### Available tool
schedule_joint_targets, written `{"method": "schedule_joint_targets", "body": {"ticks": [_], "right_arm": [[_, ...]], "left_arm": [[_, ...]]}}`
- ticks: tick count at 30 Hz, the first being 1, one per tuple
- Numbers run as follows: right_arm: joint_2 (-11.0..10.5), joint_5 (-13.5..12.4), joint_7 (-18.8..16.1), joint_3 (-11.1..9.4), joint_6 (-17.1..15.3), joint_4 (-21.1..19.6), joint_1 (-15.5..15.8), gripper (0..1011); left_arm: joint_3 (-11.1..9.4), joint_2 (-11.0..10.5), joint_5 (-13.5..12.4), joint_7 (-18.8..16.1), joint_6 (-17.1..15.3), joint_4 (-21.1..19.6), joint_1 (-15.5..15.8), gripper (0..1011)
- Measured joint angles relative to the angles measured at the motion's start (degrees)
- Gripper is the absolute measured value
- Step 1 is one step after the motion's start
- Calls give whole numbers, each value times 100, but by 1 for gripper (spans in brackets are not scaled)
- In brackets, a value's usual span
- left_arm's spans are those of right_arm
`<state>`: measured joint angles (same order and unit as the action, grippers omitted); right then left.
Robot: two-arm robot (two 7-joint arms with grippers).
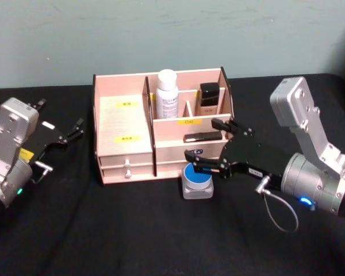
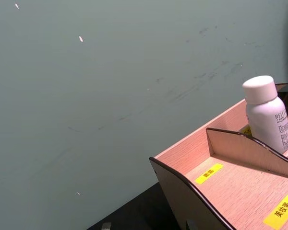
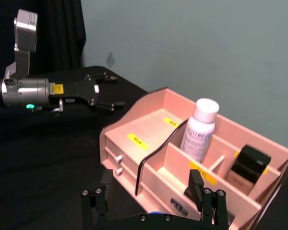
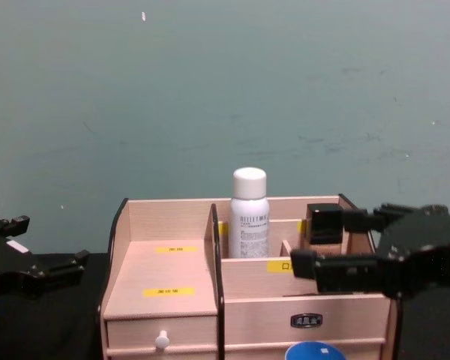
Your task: Pick up the facial cleanser and watermelon frost from the table and place them into the tiered storage box.
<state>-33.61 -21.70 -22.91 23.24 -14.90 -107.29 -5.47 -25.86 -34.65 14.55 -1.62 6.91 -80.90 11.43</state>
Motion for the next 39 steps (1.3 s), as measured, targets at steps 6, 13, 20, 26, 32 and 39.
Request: {"method": "schedule_joint_targets", "body": {"ticks": [6, 13, 20, 26, 32, 39], "right_arm": [[-45, -17, 95, -31, -161, -96, 255, 1002], [-66, -17, 255, -64, -382, -215, 580, 1002], [-5, 35, 445, -121, -562, -258, 816, 1002], [99, 85, 543, -184, -653, -184, 925, 1002], [201, 109, 540, -208, -691, -67, 944, 1002], [293, 152, 504, -211, -696, 53, 915, 1002]], "left_arm": [[0, 0, 0, 0, 0, 0, 0, 1010], [0, 0, 0, 0, 0, 0, 0, 1009], [0, 0, 0, 0, 0, 0, 0, 1010], [0, 0, 0, 0, 0, 0, 0, 1010], [0, 0, 0, 0, 0, 0, 0, 1010], [0, 0, 0, 0, 0, 0, 0, 1010]]}}
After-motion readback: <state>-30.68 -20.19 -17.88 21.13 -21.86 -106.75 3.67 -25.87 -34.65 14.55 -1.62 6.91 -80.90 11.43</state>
